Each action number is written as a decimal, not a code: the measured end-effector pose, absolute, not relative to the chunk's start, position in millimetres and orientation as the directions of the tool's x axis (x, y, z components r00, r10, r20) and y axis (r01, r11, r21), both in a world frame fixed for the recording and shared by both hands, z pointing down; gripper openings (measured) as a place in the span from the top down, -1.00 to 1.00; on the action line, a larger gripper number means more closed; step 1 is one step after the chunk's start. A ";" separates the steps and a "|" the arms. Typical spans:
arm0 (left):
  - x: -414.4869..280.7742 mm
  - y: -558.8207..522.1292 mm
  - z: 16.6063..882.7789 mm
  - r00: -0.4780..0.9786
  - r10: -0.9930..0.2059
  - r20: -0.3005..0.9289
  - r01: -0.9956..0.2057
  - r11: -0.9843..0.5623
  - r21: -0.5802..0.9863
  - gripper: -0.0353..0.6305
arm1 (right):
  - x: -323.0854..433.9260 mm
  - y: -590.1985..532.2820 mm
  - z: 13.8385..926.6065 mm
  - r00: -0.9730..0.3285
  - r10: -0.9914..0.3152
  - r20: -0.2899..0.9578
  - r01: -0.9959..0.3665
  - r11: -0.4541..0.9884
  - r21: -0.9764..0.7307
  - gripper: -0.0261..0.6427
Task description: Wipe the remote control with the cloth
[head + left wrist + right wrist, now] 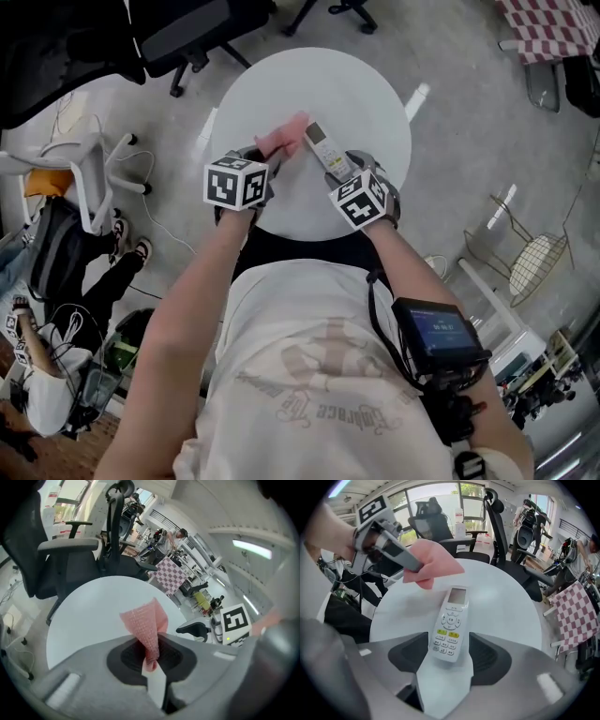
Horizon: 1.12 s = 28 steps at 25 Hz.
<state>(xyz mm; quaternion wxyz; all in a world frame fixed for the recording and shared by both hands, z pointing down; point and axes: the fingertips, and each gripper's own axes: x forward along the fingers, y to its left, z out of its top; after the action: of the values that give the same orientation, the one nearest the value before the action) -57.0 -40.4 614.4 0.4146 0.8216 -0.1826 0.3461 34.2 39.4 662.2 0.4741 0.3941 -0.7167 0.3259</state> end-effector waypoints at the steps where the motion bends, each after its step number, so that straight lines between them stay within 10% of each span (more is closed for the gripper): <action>1: -61.8 -38.2 613.6 0.699 -0.024 0.714 -0.596 -0.571 0.564 0.80 | 33.9 38.7 665.1 -0.234 -0.243 0.941 -0.881 0.462 -0.100 0.07; 14: -108.4 8.9 600.0 0.725 -0.045 0.688 -0.635 -0.431 0.641 0.80 | 38.0 33.8 670.3 -0.136 -0.127 0.983 -0.912 0.403 -0.074 0.14; 28: -99.8 30.7 585.8 0.779 -0.019 0.627 -0.580 -0.405 0.707 0.80 | 26.6 59.0 649.1 -0.440 -0.140 0.887 -0.898 0.079 -0.433 0.18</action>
<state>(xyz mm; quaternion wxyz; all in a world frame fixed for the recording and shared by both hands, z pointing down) -99.8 30.7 585.8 0.5116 0.7922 -0.1889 0.2740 26.6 59.0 649.1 0.3457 0.4004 -0.6481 0.5478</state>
